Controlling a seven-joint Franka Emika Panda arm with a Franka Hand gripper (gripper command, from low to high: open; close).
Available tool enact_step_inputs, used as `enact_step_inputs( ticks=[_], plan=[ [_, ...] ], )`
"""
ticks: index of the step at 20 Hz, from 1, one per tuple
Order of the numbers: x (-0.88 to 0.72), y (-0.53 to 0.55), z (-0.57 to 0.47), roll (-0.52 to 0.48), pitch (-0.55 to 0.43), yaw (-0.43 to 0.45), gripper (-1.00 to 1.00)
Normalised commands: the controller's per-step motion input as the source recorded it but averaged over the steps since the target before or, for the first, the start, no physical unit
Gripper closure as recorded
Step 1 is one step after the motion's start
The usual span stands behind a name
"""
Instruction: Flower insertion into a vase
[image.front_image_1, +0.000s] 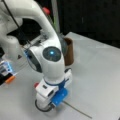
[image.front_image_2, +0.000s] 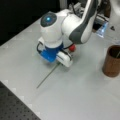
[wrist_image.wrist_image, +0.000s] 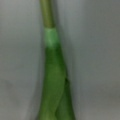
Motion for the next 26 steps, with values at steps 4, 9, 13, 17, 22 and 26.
enact_step_inputs(
  ticks=[4,9,13,17,22,26],
  plan=[
    [-0.04,-0.02,-0.12,-0.070,-0.131,0.094,-1.00],
    [-0.03,-0.01,-0.16,-0.089,-0.149,0.104,-1.00],
    [-0.02,-0.01,-0.18,-0.093,-0.163,0.103,-1.00],
    [-0.01,0.01,-0.18,-0.088,-0.133,0.094,1.00],
    [0.01,0.07,-0.20,-0.080,-0.121,0.095,1.00],
    [0.03,0.09,-0.21,-0.073,-0.110,0.086,1.00]
  ],
)
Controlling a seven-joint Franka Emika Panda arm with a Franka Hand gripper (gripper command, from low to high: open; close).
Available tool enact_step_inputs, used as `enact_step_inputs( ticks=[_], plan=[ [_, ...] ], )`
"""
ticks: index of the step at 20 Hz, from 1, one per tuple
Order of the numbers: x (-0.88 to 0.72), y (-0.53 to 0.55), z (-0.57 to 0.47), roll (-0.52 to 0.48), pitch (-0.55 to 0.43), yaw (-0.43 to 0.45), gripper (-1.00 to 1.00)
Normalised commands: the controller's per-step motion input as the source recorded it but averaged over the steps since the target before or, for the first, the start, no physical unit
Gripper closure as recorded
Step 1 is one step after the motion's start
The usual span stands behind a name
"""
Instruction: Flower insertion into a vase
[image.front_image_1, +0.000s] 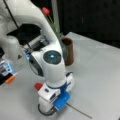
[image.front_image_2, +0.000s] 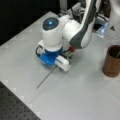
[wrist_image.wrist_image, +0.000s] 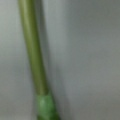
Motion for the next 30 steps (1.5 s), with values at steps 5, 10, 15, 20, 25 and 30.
enact_step_inputs(
  ticks=[5,10,15,20,25,30],
  plan=[
    [0.03,0.06,-0.23,-0.049,-0.108,0.057,1.00],
    [0.02,-0.03,-0.25,-0.033,-0.106,0.021,1.00],
    [0.01,-0.07,-0.25,-0.020,-0.084,0.004,1.00],
    [0.03,0.01,-0.15,-0.017,-0.042,-0.002,1.00],
    [0.01,0.09,0.19,-0.011,-0.017,0.010,1.00],
    [0.01,0.12,0.46,-0.076,-0.072,0.018,1.00]
  ],
)
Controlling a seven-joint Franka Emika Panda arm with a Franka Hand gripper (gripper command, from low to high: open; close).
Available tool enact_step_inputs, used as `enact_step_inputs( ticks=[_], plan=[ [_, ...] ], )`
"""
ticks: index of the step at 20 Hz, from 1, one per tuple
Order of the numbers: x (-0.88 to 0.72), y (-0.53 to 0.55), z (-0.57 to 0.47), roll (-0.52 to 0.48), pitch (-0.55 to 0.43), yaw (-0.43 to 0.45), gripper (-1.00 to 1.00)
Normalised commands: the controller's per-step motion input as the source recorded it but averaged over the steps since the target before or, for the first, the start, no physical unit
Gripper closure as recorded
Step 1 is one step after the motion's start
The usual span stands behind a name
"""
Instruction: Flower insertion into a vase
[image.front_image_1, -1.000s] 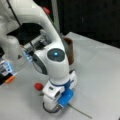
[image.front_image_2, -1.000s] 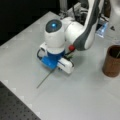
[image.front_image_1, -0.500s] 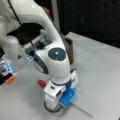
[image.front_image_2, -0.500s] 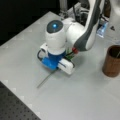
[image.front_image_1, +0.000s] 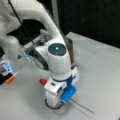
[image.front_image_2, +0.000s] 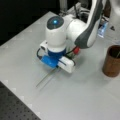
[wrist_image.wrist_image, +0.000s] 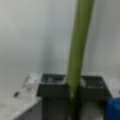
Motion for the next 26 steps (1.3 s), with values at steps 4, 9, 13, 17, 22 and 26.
enact_step_inputs(
  ticks=[4,9,13,17,22,26],
  plan=[
    [0.08,0.21,0.37,-0.146,-0.087,-0.029,1.00],
    [0.05,0.26,0.43,-0.062,0.037,0.012,1.00],
    [0.05,0.18,0.52,0.014,0.101,0.025,1.00],
    [0.08,0.11,0.48,0.046,0.188,0.013,1.00],
    [0.12,0.10,0.47,0.057,0.203,0.005,1.00],
    [0.14,0.06,0.29,0.083,0.182,-0.008,1.00]
  ],
)
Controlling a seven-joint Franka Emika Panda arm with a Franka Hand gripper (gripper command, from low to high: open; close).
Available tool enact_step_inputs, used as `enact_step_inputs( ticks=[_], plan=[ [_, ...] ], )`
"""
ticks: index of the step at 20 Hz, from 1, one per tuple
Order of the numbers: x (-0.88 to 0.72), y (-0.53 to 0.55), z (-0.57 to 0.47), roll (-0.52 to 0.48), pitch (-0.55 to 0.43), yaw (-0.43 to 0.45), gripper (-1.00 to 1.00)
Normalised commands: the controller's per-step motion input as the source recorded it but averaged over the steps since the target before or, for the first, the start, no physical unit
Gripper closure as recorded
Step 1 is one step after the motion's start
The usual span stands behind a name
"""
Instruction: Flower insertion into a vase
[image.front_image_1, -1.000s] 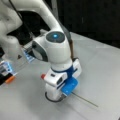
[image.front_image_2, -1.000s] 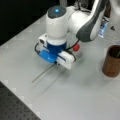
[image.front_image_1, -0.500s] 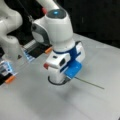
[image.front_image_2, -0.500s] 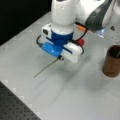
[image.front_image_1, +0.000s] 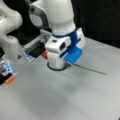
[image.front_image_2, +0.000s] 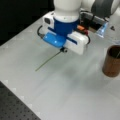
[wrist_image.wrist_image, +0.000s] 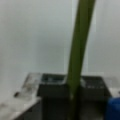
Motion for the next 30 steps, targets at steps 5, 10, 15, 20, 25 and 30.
enact_step_inputs(
  ticks=[5,10,15,20,25,30],
  plan=[
    [0.00,0.04,0.27,0.124,0.137,0.028,1.00],
    [-0.21,0.08,0.41,0.134,0.159,0.000,1.00],
    [-0.35,0.20,0.33,0.124,0.116,-0.022,1.00],
    [-0.45,0.30,0.02,0.079,0.039,-0.060,1.00],
    [-0.56,0.49,-0.15,0.049,-0.059,-0.128,1.00],
    [-0.59,0.53,-0.14,0.024,-0.100,-0.167,1.00]
  ],
)
